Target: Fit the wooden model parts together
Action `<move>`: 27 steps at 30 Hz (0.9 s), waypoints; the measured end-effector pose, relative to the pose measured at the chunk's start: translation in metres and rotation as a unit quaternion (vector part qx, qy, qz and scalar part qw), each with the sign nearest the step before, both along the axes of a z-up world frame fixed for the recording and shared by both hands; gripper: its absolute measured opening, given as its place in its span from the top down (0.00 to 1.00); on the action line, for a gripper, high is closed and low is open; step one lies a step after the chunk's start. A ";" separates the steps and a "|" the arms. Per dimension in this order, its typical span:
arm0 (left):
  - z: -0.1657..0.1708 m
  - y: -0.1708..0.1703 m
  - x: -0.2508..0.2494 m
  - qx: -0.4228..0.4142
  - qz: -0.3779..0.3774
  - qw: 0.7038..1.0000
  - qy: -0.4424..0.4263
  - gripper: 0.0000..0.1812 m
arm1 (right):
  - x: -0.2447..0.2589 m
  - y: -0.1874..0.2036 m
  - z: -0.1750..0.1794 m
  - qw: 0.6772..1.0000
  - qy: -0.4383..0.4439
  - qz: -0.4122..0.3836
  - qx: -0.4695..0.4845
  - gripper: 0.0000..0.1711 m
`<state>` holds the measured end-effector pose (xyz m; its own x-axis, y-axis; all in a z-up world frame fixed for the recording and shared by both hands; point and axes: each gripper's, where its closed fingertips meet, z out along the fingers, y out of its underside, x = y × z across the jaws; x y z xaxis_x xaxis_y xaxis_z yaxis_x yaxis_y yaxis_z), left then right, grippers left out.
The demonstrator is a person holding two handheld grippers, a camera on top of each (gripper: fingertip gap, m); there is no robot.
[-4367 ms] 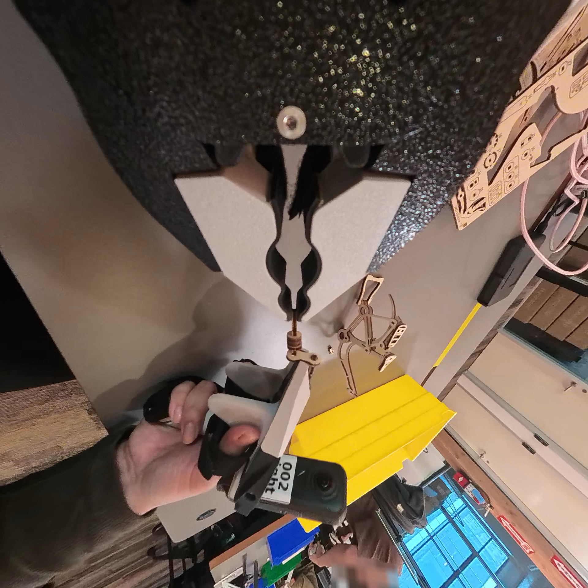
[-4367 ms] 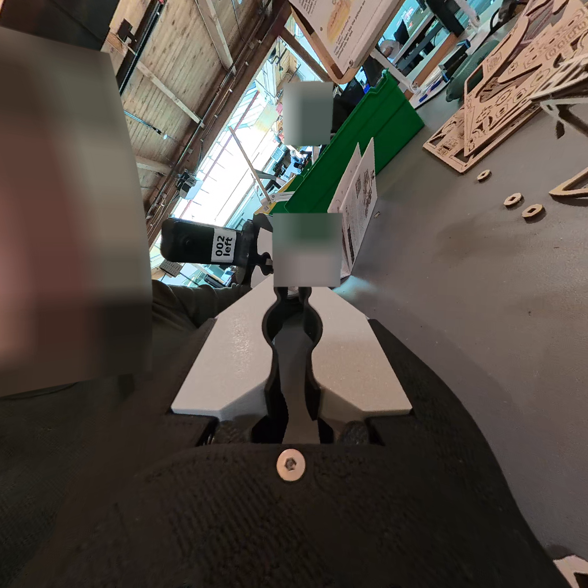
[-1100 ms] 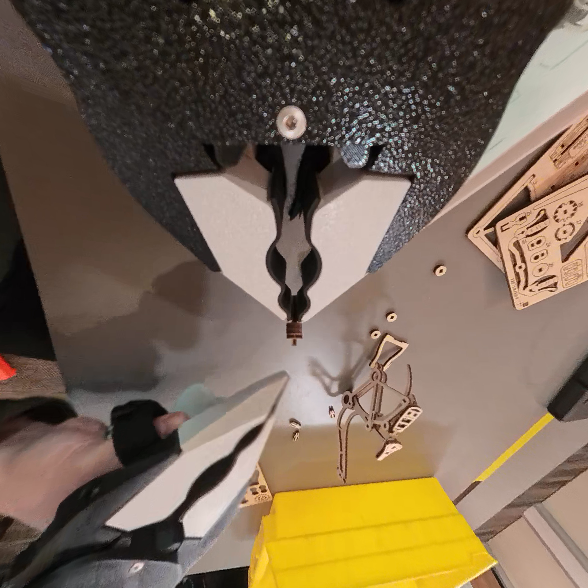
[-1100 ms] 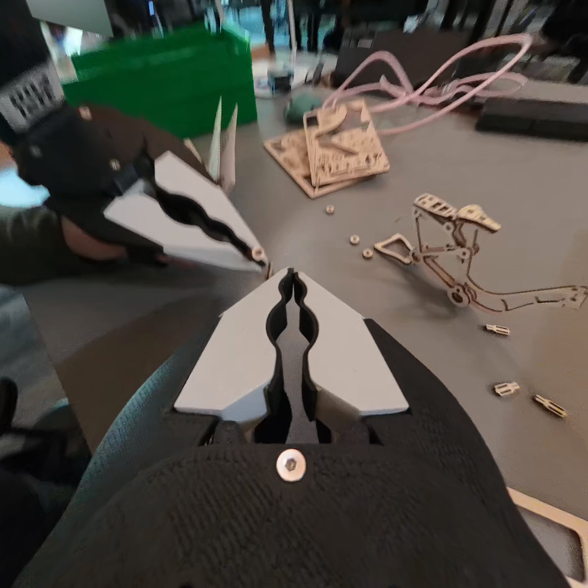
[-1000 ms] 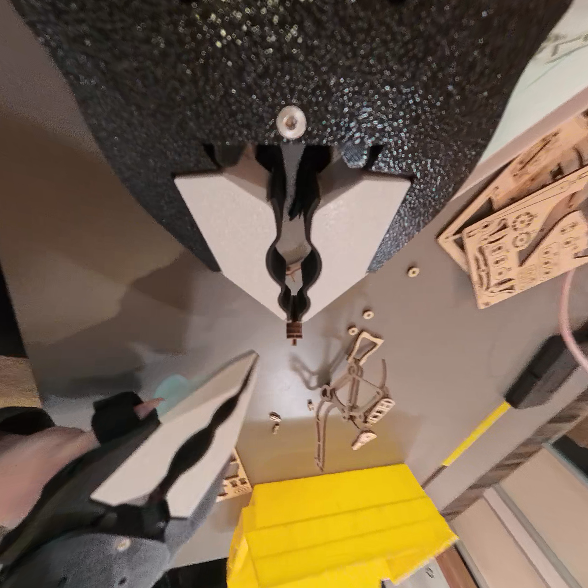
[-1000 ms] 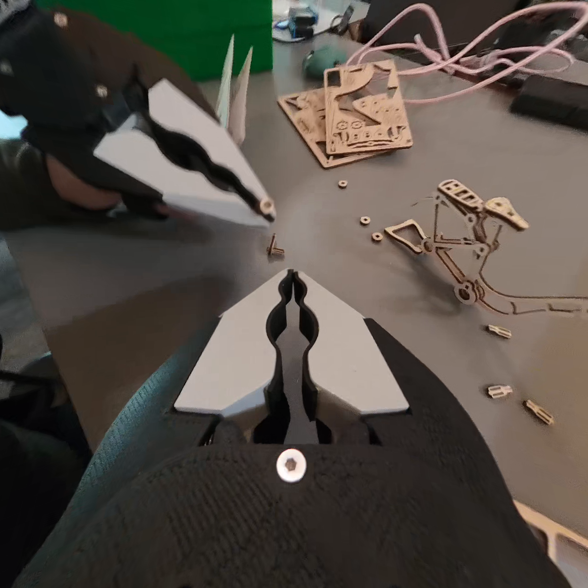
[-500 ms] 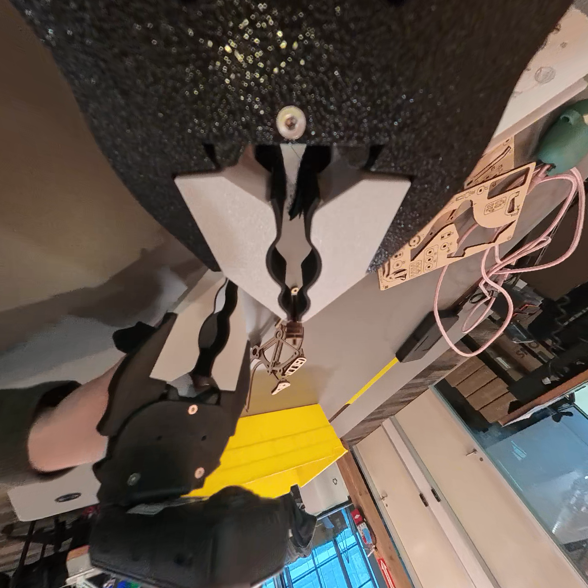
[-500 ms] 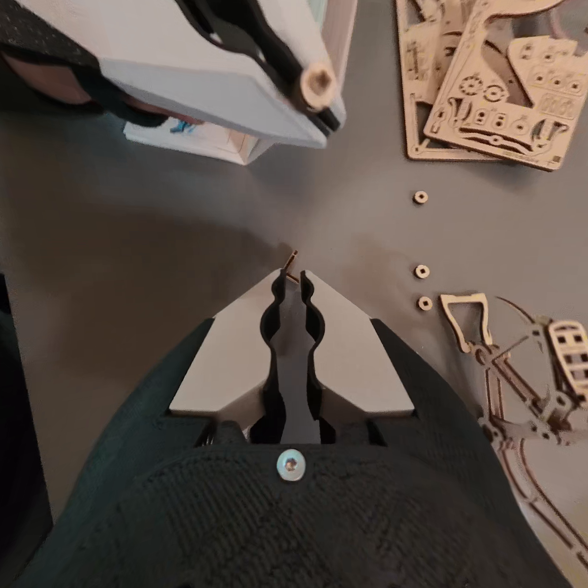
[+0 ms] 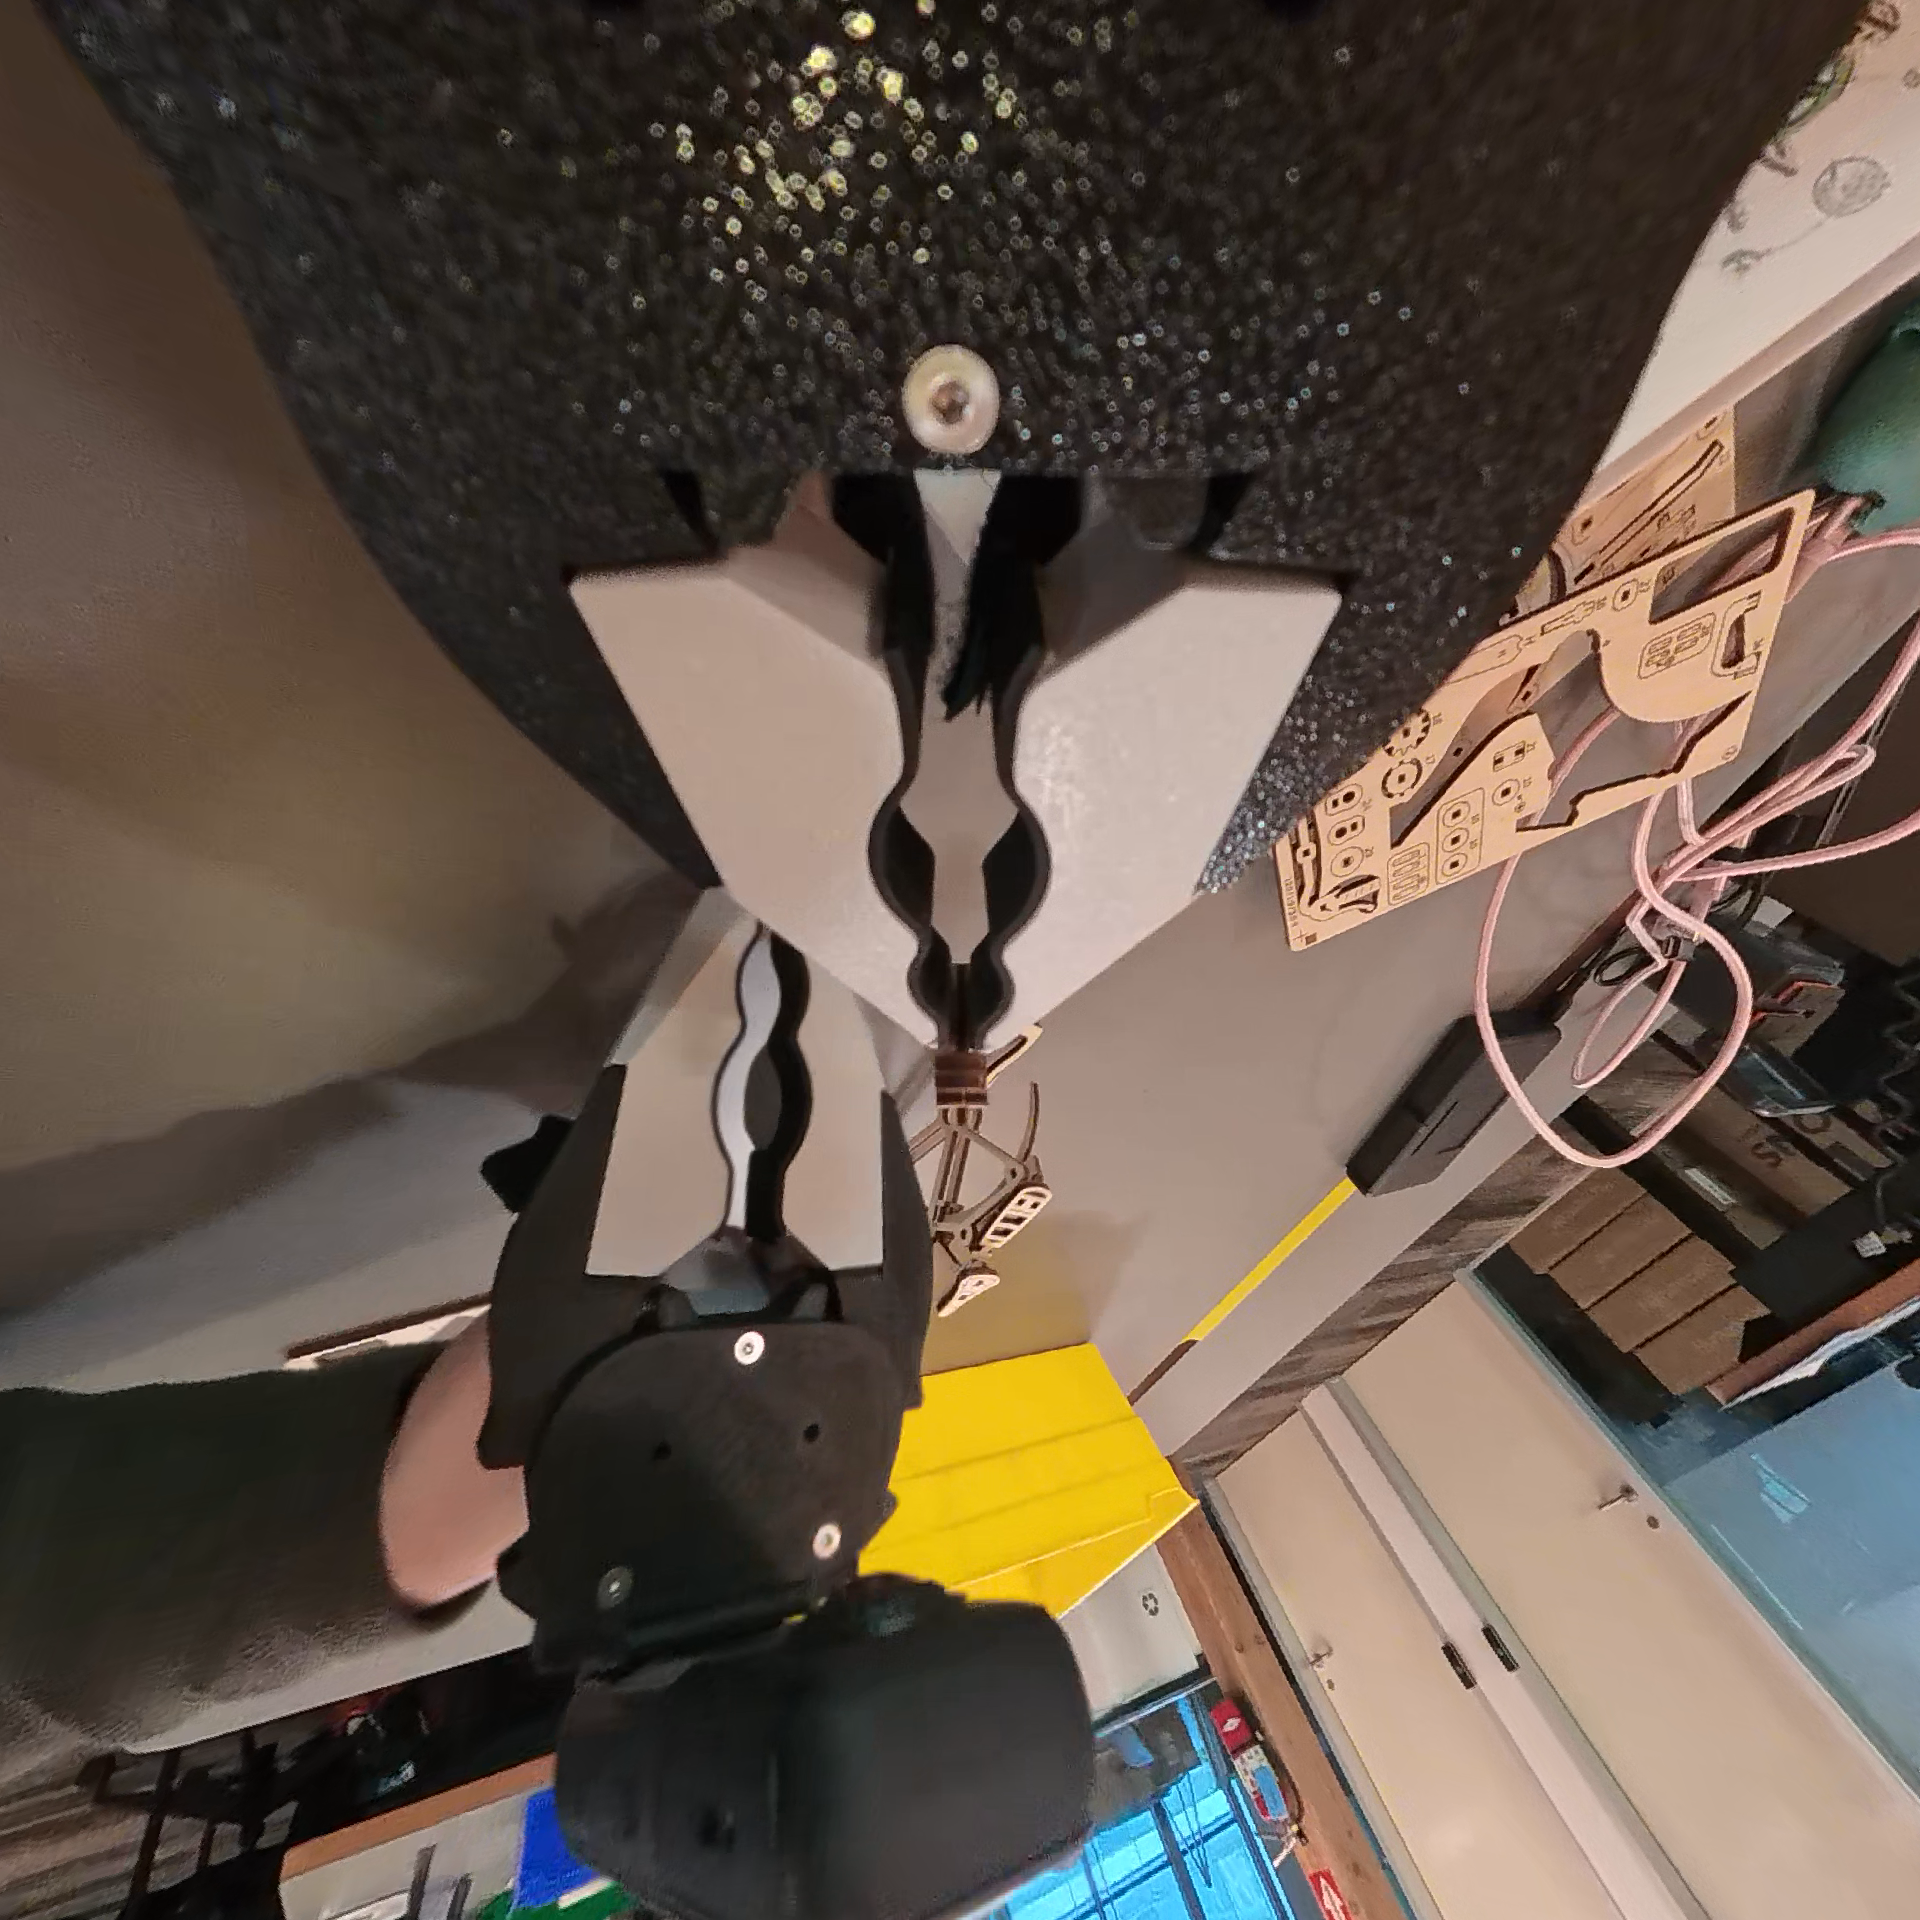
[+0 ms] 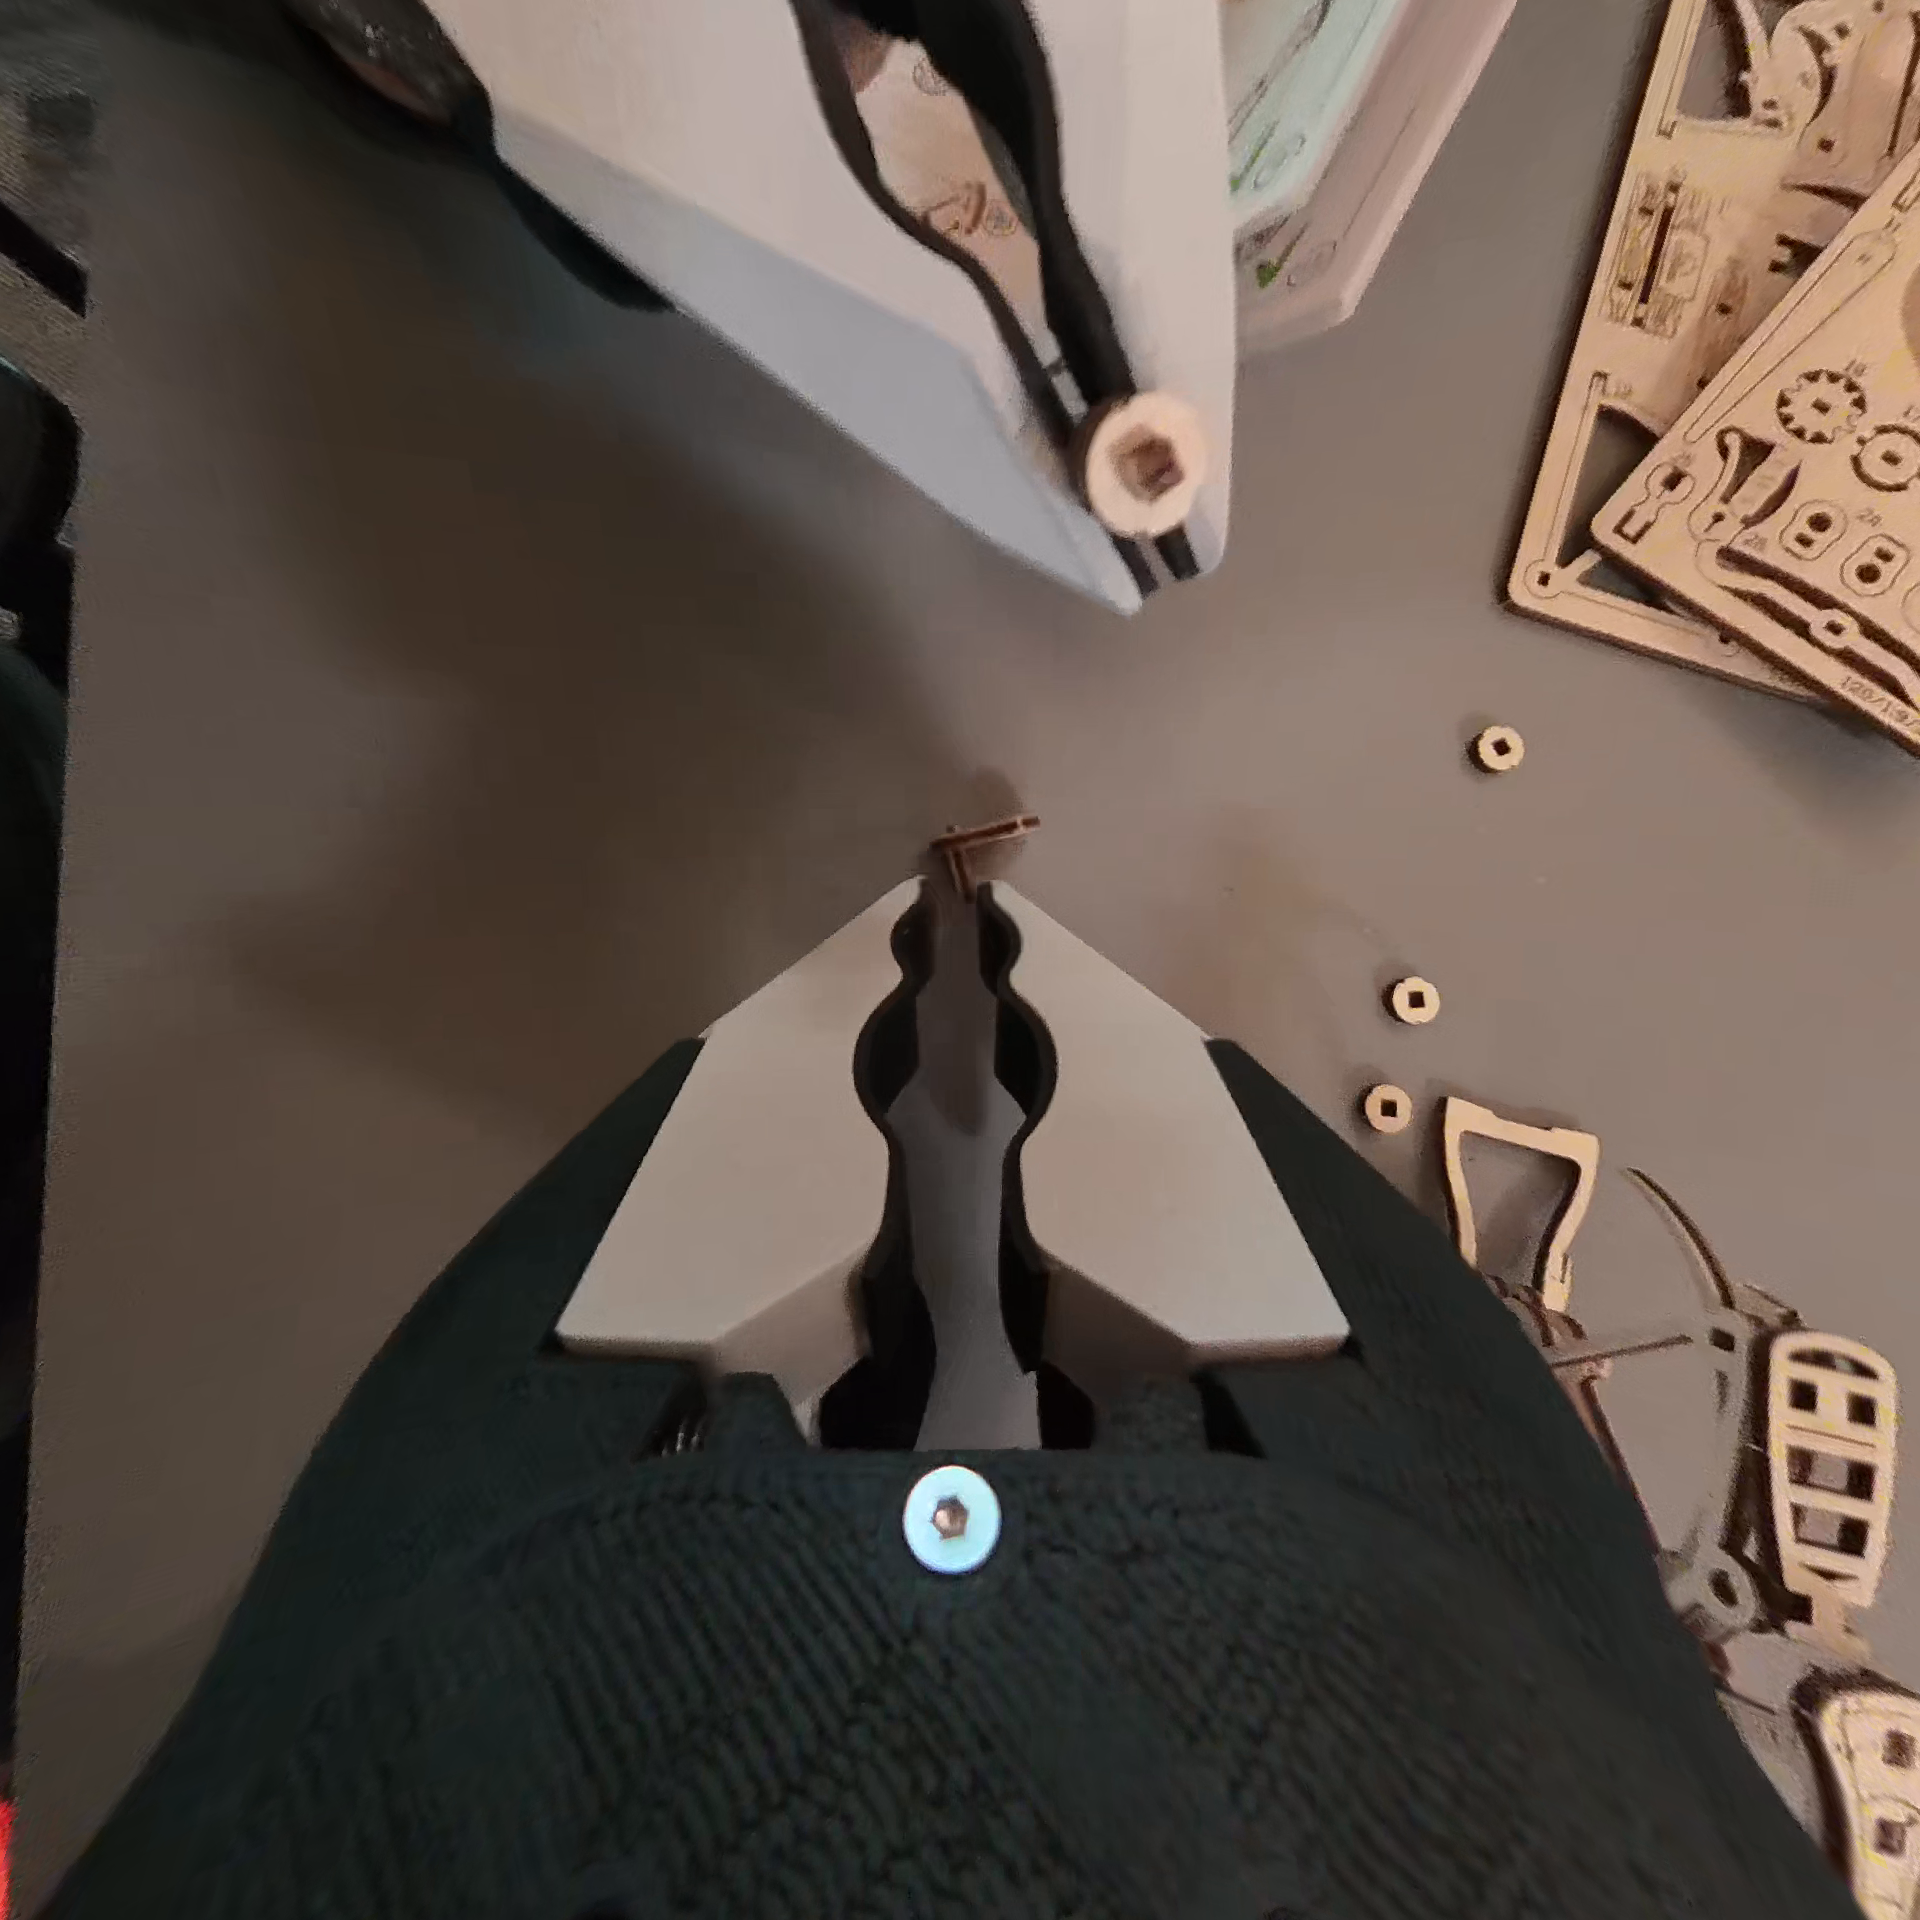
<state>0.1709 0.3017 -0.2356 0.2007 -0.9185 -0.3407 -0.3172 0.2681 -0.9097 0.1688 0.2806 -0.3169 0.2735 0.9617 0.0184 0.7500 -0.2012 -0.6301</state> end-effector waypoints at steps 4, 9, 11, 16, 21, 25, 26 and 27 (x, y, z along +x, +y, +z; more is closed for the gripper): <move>0.001 -0.001 0.000 0.005 -0.001 1.000 -0.002 1.00 | 0.005 -0.006 0.003 1.000 -0.001 0.004 0.003 0.99; 0.002 -0.003 0.001 0.010 -0.005 1.000 -0.003 1.00 | 0.023 -0.028 0.023 0.989 0.034 -0.054 -0.137 0.99; 0.000 -0.007 0.003 0.015 -0.012 1.000 0.001 1.00 | 0.042 -0.031 0.031 0.952 0.063 -0.124 -0.273 1.00; -0.004 -0.021 0.009 0.044 -0.035 0.998 0.019 1.00 | 0.103 -0.063 0.016 0.873 -0.109 -0.212 -0.425 0.99; -0.007 -0.028 0.012 0.073 -0.045 0.996 0.032 1.00 | 0.092 -0.069 0.015 0.845 -0.152 -0.243 -0.451 0.90; -0.009 -0.040 0.017 0.043 -0.068 0.997 0.012 1.00 | 0.082 -0.064 0.027 0.863 -0.110 -0.243 -0.430 0.82; -0.010 -0.041 0.017 0.047 -0.070 0.996 0.012 1.00 | 0.079 -0.060 0.033 0.877 -0.084 -0.237 -0.409 0.82; -0.010 -0.041 0.018 0.054 -0.070 0.996 0.014 1.00 | 0.076 -0.055 0.039 0.895 -0.053 -0.231 -0.378 0.82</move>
